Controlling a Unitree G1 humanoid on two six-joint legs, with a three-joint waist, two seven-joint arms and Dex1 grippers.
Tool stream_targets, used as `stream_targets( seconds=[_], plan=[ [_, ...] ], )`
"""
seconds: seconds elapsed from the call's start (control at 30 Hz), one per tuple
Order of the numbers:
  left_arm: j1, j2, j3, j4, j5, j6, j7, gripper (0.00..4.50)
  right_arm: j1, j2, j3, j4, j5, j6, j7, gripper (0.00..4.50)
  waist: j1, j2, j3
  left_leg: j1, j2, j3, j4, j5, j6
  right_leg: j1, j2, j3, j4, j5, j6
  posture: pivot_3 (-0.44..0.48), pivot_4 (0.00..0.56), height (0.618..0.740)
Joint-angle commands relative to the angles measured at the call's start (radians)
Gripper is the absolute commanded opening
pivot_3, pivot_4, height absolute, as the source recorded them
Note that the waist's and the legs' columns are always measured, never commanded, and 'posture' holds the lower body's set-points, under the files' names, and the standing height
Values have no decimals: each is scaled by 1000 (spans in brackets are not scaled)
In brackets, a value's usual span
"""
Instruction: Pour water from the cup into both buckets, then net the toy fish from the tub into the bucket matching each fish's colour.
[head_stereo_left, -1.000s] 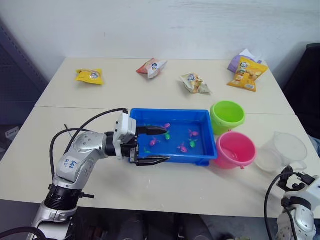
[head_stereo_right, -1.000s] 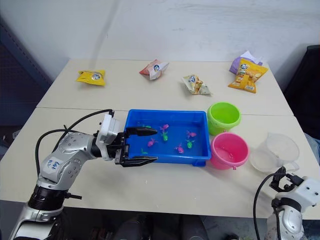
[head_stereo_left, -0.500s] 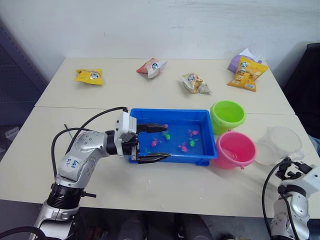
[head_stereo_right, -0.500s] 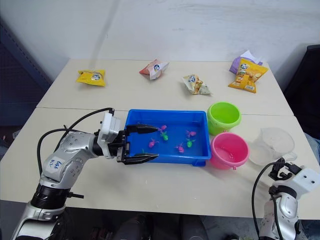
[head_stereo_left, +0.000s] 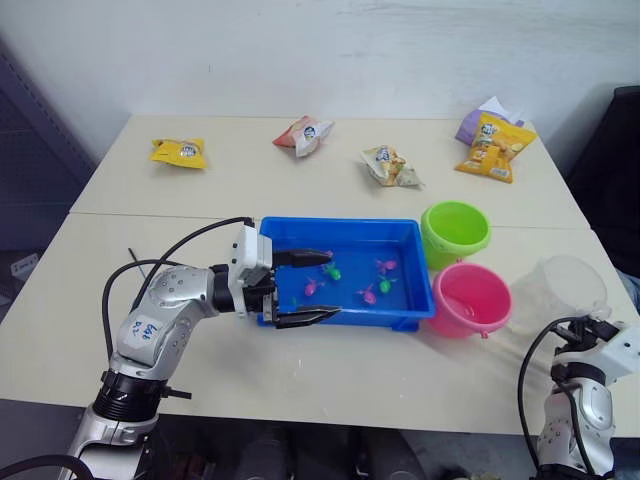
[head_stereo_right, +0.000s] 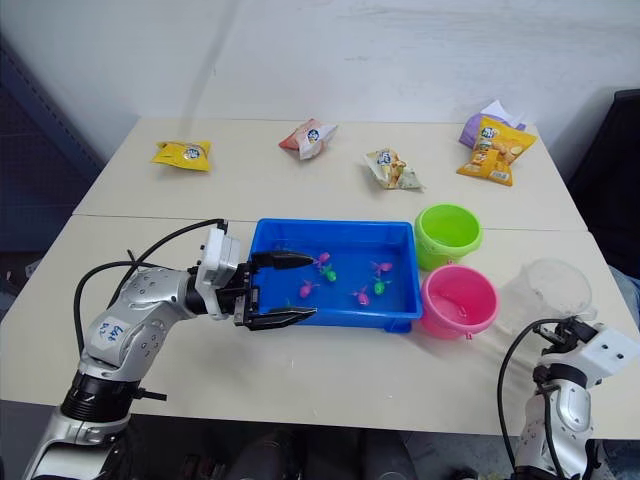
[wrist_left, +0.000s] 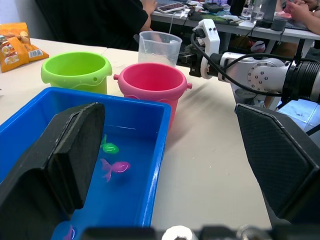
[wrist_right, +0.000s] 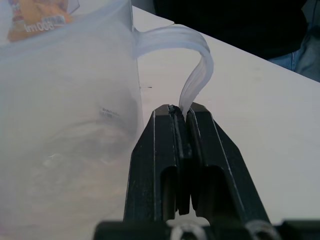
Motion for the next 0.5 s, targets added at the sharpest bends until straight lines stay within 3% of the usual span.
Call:
stream_targets(
  seconds=[0.03,0.3,0.5],
  plan=[
    [3,3,17,-33,-12,-4,1,4500,33,-60,-25,-149,-8,-2,3,60,0,0,0,0,0,0,0,0,0,0,0,0,0,0,0,0,150,738],
    [-15,-16,-3,2,-8,-12,-22,4500,175,-246,-38,-360,-126,75,43,60,1,0,0,0,0,0,0,0,0,0,0,0,0,0,0,0,150,738],
    [-29,-46,-18,28,-9,-10,-36,4500,227,-314,-49,-450,-197,84,70,60,0,-1,1,0,0,0,0,0,0,0,1,0,0,0,1,0,150,738]
  ],
)
